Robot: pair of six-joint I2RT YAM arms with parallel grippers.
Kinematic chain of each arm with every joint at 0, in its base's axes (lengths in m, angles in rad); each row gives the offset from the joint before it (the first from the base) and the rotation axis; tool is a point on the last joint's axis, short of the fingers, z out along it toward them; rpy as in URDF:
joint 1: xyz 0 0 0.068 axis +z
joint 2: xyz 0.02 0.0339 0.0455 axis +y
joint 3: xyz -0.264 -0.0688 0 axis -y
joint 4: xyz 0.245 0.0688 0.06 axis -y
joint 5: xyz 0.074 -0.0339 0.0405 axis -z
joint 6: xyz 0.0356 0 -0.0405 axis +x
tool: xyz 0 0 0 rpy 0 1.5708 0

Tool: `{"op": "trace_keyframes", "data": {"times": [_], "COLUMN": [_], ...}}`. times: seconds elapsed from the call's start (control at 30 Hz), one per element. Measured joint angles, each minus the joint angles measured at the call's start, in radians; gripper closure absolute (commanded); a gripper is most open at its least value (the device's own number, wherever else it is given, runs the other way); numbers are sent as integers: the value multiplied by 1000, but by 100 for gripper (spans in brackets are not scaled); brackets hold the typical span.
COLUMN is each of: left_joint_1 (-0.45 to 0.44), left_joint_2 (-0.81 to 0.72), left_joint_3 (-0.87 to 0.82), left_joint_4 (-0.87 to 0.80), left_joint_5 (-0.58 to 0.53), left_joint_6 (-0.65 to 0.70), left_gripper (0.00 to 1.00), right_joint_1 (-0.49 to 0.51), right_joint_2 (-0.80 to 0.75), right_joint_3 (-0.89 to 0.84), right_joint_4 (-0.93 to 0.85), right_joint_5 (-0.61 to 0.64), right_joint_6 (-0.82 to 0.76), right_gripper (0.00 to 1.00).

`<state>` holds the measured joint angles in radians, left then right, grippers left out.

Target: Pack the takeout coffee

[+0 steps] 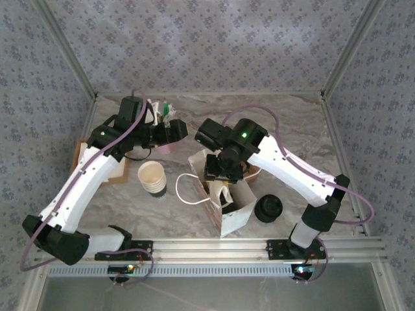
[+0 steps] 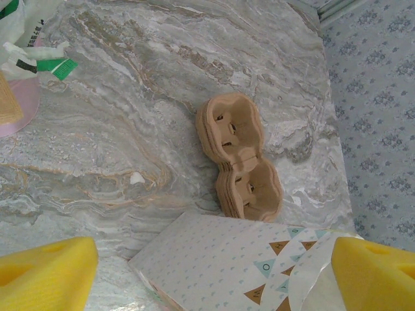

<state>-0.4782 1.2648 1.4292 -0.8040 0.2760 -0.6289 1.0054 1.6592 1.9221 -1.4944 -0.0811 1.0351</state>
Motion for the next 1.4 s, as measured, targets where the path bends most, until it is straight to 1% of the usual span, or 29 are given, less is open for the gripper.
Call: {"op": "trace_keyframes", "data": {"times": [0.07,0.27,0.3,0.37,0.43,0.73,0.97,1.0,1.13,1.2,1.27,1.4], "left_joint_1": [0,0,0,0,0,0,0,0,0,0,0,0], "left_joint_2": [0,0,0,0,0,0,2,2,2,1,1,-3], "left_joint_3": [0,0,0,0,0,0,0,0,0,0,3,41], "left_joint_4": [0,0,0,0,0,-1,-1,-1,-3,-6,-8,-16], "left_joint_5": [0,-1,-1,-1,-1,-4,-4,-4,-8,-14,-20,-35], "left_joint_6": [0,0,0,0,0,0,0,0,0,1,3,3], "left_gripper": [7,7,8,8,8,9,9,8,5,3,1,1], "right_joint_1": [0,0,0,1,1,1,1,1,1,2,3,6], "right_joint_2": [0,0,0,0,0,0,0,0,-5,-16,-28,-52], "right_joint_3": [11,14,12,2,-12,-36,-143,-153,-159,-156,-137,-58], "right_joint_4": [-2,0,2,6,10,53,92,96,111,112,111,103], "right_joint_5": [11,35,38,40,40,44,45,44,48,59,74,118], "right_joint_6": [-2,-10,-10,-14,-13,-15,-15,-15,-16,-19,-21,-40], "right_gripper": [58,78,81,92,99,100,100,96,75,70,61,44]}}
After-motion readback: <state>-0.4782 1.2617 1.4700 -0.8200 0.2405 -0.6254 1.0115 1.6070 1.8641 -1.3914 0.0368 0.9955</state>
